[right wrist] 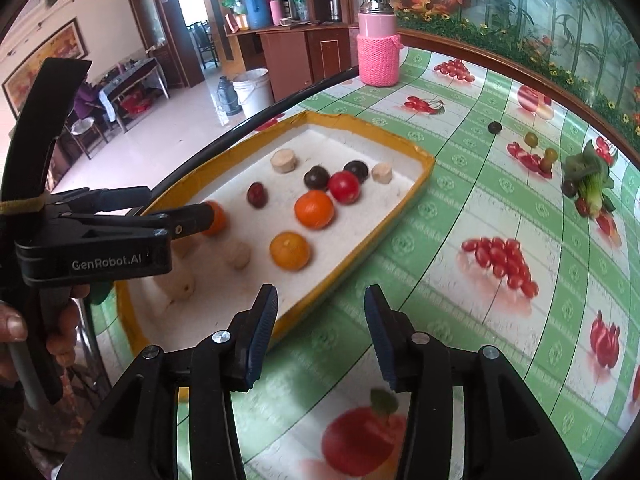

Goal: Organize fruits

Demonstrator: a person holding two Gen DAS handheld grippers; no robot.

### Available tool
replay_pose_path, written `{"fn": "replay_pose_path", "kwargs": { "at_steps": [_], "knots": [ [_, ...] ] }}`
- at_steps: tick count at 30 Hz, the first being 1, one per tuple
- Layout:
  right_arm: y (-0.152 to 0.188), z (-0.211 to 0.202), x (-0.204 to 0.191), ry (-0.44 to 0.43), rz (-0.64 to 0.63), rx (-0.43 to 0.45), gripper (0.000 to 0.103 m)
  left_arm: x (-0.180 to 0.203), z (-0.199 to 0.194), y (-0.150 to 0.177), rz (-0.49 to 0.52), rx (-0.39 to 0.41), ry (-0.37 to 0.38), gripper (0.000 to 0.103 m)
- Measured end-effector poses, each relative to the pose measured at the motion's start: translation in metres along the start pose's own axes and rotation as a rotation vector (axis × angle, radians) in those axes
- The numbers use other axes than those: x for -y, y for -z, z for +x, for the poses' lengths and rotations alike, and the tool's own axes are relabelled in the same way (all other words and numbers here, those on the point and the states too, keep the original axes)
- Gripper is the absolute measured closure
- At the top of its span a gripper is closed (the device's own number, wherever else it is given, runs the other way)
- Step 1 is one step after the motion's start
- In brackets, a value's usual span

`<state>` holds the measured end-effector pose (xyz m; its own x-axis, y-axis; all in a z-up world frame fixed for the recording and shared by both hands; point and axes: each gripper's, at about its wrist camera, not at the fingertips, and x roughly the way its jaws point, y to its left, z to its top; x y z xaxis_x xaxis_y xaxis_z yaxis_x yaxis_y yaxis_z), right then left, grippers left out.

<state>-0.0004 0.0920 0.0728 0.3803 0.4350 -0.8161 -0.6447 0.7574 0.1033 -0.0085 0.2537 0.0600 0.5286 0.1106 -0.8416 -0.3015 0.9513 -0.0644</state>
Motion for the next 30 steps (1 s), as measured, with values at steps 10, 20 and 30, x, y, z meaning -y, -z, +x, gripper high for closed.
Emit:
{"fn": "replay_pose_path", "kwargs": {
  "at_steps": [10,20,30],
  "knots": [
    [0.059,-0.029,-0.033,-0.057,0.014,0.038,0.043,0.007,-0.033,0.037,-0.018,0.048,-0.059,0.013],
    [0.098,-0.053,-0.064,-0.100,-0.094,0.088,0.039,0.005,-0.067,0.071,-0.081,0.135,-0.137,0.013],
    [0.093,-0.059,-0.045,0.023,0.000,0.104,0.036,-0.009,-0.068,0.074,-0.104,0.166,-0.091,0.008]
  ]
}}
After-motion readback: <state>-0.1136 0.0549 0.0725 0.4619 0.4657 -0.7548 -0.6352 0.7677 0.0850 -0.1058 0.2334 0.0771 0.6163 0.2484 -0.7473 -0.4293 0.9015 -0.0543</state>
